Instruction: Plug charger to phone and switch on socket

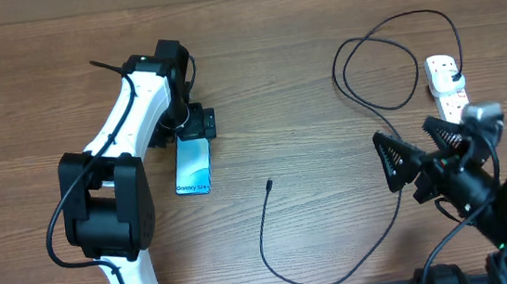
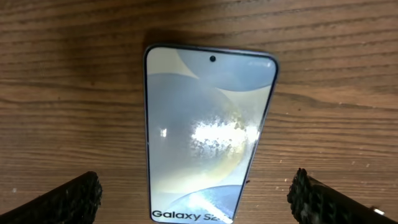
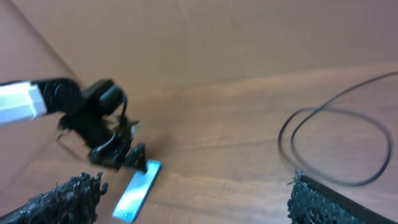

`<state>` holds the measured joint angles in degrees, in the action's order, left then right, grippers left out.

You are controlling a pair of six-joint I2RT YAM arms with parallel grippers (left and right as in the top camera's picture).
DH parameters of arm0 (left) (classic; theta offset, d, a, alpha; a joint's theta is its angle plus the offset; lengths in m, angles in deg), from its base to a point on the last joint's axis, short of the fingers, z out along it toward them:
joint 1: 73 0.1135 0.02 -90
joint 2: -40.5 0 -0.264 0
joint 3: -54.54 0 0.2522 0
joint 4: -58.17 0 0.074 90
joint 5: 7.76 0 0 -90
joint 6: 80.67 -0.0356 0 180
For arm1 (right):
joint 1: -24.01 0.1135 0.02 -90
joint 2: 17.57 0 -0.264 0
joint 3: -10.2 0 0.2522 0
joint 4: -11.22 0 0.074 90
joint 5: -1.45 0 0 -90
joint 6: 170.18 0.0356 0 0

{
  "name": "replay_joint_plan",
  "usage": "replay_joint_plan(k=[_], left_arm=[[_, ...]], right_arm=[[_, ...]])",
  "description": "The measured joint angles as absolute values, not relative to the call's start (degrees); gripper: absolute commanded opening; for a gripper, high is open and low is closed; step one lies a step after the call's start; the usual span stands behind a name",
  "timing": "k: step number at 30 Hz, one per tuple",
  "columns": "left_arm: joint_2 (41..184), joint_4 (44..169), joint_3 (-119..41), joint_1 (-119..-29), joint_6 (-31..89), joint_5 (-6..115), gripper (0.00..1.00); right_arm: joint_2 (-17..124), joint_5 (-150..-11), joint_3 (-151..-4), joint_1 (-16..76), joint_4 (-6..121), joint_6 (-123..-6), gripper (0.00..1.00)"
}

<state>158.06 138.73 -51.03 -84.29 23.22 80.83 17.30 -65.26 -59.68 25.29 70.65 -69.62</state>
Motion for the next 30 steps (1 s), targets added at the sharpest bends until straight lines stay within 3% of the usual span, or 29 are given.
replay_joint_plan(k=[13,30], left_arm=[[157.45,134.21,-48.12,-84.79,24.03,79.91,1.0],[148.4,133.07,-44.95,-84.04,23.68,78.36,1.0]], right_arm=[[28.36,-54.18,-60.77,25.29,86.87,-69.7,1.0],[53.6,-52.34,-60.77,25.29,85.01,-69.66,1.0]])
